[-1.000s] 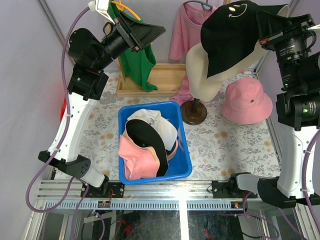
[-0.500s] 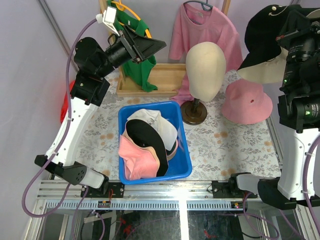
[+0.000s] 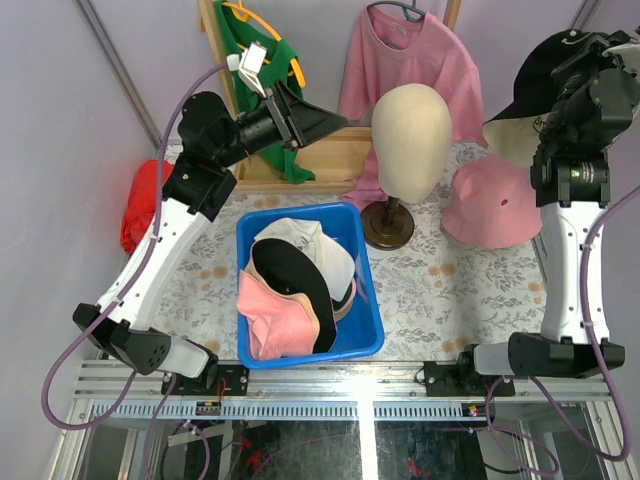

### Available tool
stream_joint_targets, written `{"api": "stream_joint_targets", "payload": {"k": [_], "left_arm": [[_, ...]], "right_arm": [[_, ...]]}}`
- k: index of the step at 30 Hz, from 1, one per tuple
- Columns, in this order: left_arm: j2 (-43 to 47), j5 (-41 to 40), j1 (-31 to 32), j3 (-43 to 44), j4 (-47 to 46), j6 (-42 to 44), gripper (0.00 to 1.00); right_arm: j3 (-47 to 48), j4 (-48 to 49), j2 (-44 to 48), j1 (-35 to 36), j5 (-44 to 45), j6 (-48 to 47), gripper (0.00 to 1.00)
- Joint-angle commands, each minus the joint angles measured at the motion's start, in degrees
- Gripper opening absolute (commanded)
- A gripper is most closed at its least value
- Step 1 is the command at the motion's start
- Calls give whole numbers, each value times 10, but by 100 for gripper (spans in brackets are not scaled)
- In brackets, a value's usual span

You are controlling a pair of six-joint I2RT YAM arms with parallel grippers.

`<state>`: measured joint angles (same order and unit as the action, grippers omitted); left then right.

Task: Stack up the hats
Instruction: Stack the hat on the hat.

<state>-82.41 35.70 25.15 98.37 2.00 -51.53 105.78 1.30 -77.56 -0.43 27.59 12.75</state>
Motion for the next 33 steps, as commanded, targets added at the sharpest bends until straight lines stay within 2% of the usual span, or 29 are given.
{"api": "stream_joint_targets", "payload": {"k": [1, 6, 15, 24, 28, 33], "left_arm": [[15, 21, 23, -30, -37, 22, 58], [12, 24, 43, -70, -50, 26, 57], [7, 35, 58, -110, -52, 42, 57], [-1, 44, 68, -136, -52, 52, 56], [0, 45, 68, -141, -47, 61, 56], [8, 45, 68, -148, -44, 63, 56]], "right_arm": [[-26, 95, -18, -54, -1, 24, 0], [-34, 135, -63, -83, -29, 32, 0], [-34, 227, -168, -86, -50, 49, 0], [34, 263, -288, -57, -70, 65, 0], [9, 275, -289, -25, -53, 59, 0], [-86, 303, -240, -1, -30, 74, 0]]}}
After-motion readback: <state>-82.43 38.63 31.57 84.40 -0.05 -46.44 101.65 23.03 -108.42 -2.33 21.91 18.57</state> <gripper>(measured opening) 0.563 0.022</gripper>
